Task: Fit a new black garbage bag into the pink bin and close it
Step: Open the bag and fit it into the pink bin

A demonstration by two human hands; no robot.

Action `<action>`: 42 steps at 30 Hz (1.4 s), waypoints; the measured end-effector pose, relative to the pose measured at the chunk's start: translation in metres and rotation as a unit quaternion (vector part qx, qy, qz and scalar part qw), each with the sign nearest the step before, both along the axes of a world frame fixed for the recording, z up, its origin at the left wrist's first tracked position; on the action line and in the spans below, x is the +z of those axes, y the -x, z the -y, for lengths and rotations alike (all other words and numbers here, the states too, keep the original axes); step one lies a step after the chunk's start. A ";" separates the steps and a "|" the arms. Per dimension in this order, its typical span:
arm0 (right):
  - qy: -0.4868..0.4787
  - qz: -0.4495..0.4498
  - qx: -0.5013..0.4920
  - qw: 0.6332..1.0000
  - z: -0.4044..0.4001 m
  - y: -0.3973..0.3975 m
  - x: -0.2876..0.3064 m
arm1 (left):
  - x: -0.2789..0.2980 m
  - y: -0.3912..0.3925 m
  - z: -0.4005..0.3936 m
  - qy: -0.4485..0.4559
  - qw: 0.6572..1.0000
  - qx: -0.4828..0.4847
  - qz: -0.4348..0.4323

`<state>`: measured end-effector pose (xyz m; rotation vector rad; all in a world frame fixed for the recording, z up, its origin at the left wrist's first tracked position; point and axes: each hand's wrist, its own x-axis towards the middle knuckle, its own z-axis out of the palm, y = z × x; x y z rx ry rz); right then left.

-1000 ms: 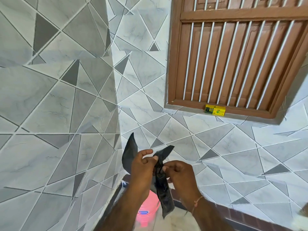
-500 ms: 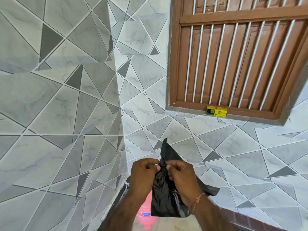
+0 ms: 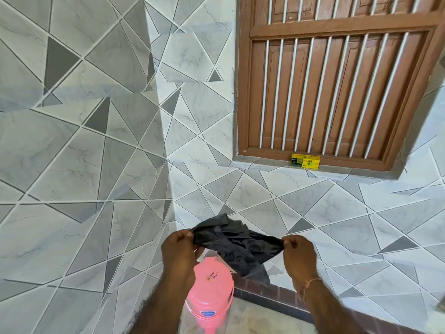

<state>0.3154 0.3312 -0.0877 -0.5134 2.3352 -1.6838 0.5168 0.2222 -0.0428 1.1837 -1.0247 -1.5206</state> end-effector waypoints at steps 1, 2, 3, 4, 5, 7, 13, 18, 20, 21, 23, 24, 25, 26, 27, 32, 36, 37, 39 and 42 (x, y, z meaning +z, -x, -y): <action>0.001 -0.007 0.003 1.000 0.000 -0.002 0.000 | 0.001 0.002 -0.001 0.034 0.999 0.001 0.027; 0.007 -0.012 0.008 1.000 0.002 -0.003 0.000 | 0.002 0.005 -0.002 0.075 0.996 0.001 0.055; 0.011 -0.005 0.010 1.000 0.005 -0.003 0.000 | 0.002 0.006 -0.002 0.128 0.987 -0.004 0.094; 0.021 0.009 0.006 1.000 0.007 0.000 -0.001 | 0.000 0.007 -0.001 0.182 0.974 -0.014 0.135; 0.029 0.026 -0.005 0.999 0.008 0.005 -0.003 | -0.002 0.007 0.000 0.225 0.957 -0.025 0.180; 0.024 0.033 -0.030 0.999 0.007 0.017 -0.009 | -0.007 0.003 0.005 0.270 0.927 -0.037 0.259; -0.058 -0.083 -0.053 0.993 -0.017 0.014 -0.012 | 0.002 -0.012 0.020 0.242 0.936 0.044 0.253; -0.201 -0.138 0.022 0.969 -0.015 0.024 -0.026 | 0.015 -0.013 0.020 0.218 0.967 0.009 0.129; -0.133 -0.238 0.026 0.962 -0.005 0.013 -0.016 | 0.021 -0.009 0.015 0.209 0.973 -0.017 0.097; -0.070 -0.263 0.050 0.961 0.002 0.001 -0.008 | 0.024 -0.006 0.013 0.208 0.974 -0.022 0.088; 0.019 -0.262 0.154 0.953 0.014 -0.027 0.011 | 0.023 0.000 0.014 0.216 0.972 -0.023 0.087; 0.023 -0.262 0.216 0.940 0.020 -0.041 0.019 | 0.024 0.001 0.014 0.222 0.970 -0.032 0.091; 0.007 -0.275 0.263 0.925 0.026 -0.051 0.024 | 0.024 0.002 0.013 0.227 0.968 -0.046 0.094; -0.008 -0.293 0.300 0.908 0.033 -0.059 0.024 | 0.024 0.002 0.013 0.233 0.966 -0.060 0.093; -0.018 -0.291 0.329 0.898 0.040 -0.064 0.023 | 0.025 0.001 0.012 0.242 0.963 -0.072 0.094; 0.073 -0.145 0.253 0.954 0.056 -0.062 0.010 | 0.021 -0.010 0.023 0.336 0.918 -0.134 0.161; 0.132 -0.081 0.103 0.983 0.056 -0.049 0.024 | 0.004 -0.026 0.044 0.476 0.794 -0.140 0.350; 0.140 -0.059 0.075 0.986 0.054 -0.043 0.028 | -0.003 -0.028 0.050 0.484 0.768 -0.146 0.393; 0.180 0.015 0.043 0.983 0.055 -0.035 0.031 | -0.014 -0.030 0.055 0.486 0.717 -0.155 0.476; 0.197 0.107 0.015 0.974 0.058 -0.031 0.030 | -0.022 -0.027 0.048 0.465 0.671 -0.136 0.561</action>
